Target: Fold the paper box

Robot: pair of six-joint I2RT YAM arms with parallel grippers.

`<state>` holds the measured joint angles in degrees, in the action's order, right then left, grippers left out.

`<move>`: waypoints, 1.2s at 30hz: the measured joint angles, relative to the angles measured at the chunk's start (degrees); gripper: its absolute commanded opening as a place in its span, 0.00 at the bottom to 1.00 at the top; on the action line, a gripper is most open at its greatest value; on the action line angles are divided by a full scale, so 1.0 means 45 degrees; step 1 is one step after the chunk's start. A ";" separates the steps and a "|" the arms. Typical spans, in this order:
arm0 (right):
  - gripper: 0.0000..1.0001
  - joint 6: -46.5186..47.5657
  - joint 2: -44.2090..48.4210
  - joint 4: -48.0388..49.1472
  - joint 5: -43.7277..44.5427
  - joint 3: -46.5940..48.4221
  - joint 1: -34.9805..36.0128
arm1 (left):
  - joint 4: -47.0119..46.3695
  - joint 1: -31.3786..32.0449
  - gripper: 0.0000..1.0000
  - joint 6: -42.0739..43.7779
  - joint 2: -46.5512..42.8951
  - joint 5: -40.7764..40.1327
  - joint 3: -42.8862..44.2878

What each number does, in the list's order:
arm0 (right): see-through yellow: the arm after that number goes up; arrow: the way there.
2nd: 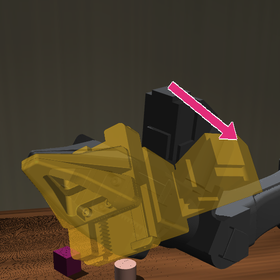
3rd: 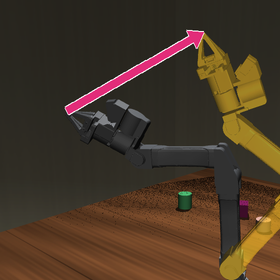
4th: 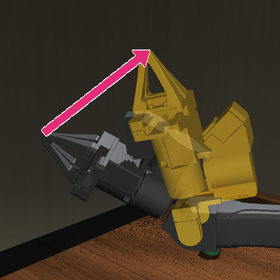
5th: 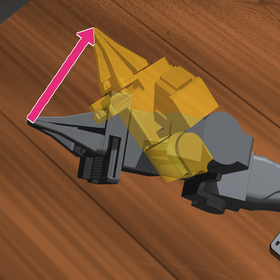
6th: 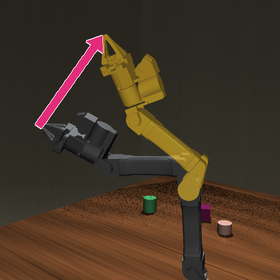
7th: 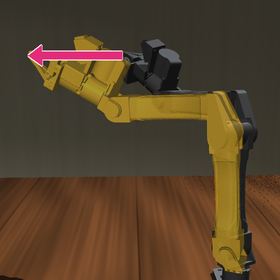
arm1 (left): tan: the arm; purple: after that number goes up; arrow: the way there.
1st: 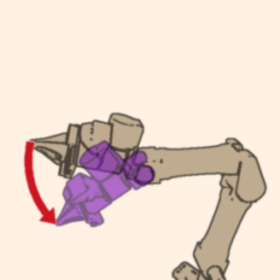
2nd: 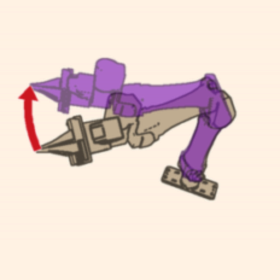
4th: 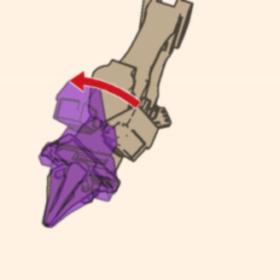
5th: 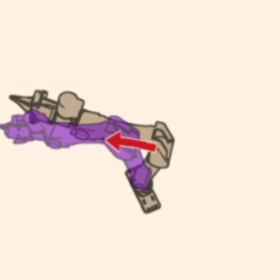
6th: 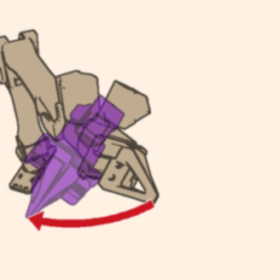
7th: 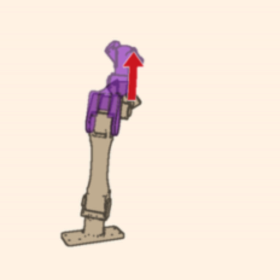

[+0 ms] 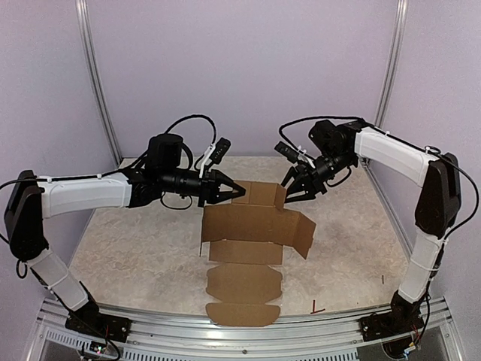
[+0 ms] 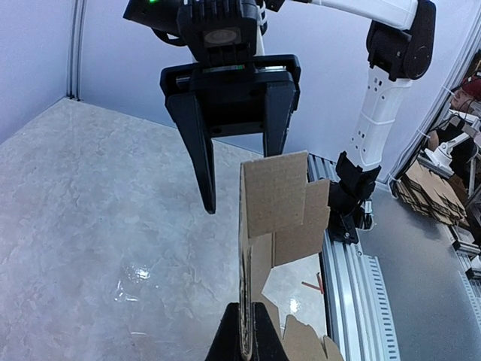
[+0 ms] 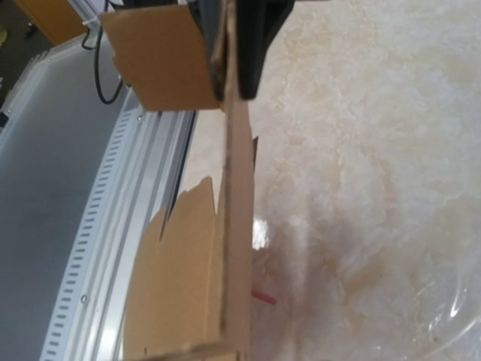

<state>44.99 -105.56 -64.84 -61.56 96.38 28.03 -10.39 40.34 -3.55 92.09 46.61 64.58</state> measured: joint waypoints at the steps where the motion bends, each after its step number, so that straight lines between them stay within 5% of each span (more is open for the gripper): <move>1: 0.40 -0.0005 -0.0136 -0.0049 -0.0087 0.0165 0.0000 | -0.0024 -0.0019 0.00 -0.0010 0.0000 0.0029 0.0000; 20: 0.32 0.0087 -0.1243 -0.1025 -0.1030 0.1384 0.0554 | -0.0267 -0.0175 0.00 -0.0364 0.0058 0.0903 -0.0015; 25: 0.24 -0.0296 -0.1355 -0.0855 -0.1151 0.1472 0.0617 | -0.0486 -0.0180 0.00 -0.0549 0.0185 0.0933 -0.0019; 32: 0.01 -0.1739 -0.1341 0.0583 -0.1059 0.1321 0.1015 | -0.0733 -0.0175 0.00 -0.0699 0.0437 0.0923 -0.0015; 36: 0.00 -0.2288 -0.1297 0.1185 -0.0913 0.1049 0.1005 | -0.0709 -0.0194 0.00 -0.0835 0.0481 0.0772 -0.0034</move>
<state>34.70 -111.39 -59.51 -65.67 101.10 32.56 -13.58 39.46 -7.31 94.26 50.09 64.42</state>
